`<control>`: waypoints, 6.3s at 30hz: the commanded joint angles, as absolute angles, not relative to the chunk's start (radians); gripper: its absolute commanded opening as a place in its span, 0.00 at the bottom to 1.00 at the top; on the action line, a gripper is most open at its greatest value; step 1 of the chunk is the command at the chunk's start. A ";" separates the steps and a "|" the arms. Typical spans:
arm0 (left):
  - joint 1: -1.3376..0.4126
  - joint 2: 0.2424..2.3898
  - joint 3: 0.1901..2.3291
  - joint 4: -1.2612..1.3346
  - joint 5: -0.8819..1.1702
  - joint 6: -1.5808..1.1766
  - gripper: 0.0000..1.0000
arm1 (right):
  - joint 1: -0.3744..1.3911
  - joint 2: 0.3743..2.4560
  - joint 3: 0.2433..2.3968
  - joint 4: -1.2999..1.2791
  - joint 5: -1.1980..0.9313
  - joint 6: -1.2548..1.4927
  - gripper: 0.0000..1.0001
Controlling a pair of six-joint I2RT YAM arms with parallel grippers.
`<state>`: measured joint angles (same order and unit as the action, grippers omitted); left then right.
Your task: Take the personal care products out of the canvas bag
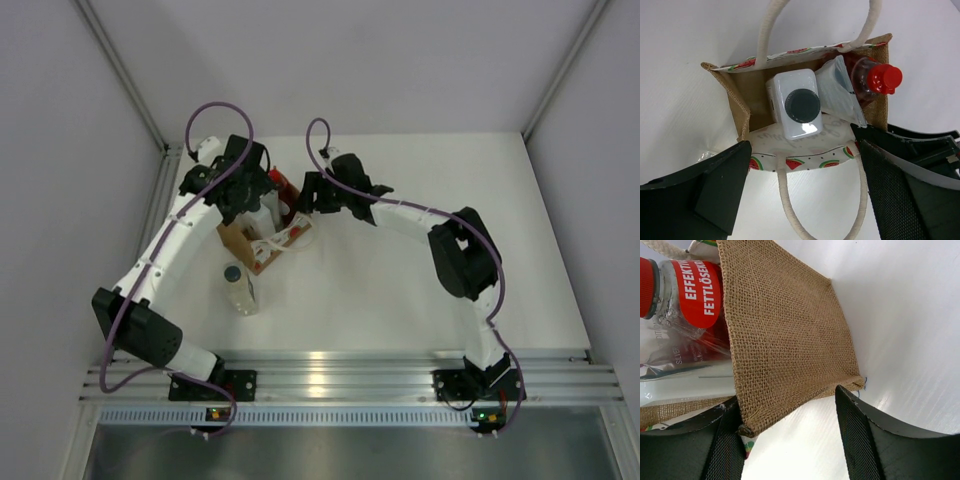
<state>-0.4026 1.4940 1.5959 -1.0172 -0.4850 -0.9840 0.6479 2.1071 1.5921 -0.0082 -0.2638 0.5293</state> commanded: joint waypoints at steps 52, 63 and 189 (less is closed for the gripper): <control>-0.313 1.562 1.603 -0.894 -0.445 -0.781 0.00 | 0.620 2.026 1.594 -0.025 -0.281 0.511 0.63; -0.314 1.381 1.641 -0.896 -0.306 -0.640 0.00 | 0.621 2.026 1.597 -0.023 -0.272 0.503 0.63; -0.397 1.753 1.525 -0.784 -0.497 -1.002 0.61 | 0.627 2.029 1.606 -0.012 -0.305 0.522 0.63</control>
<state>-0.4042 1.7233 1.5330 -0.7921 -0.4866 -0.9836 0.6361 2.0800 1.5925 -0.0311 -0.2901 0.5274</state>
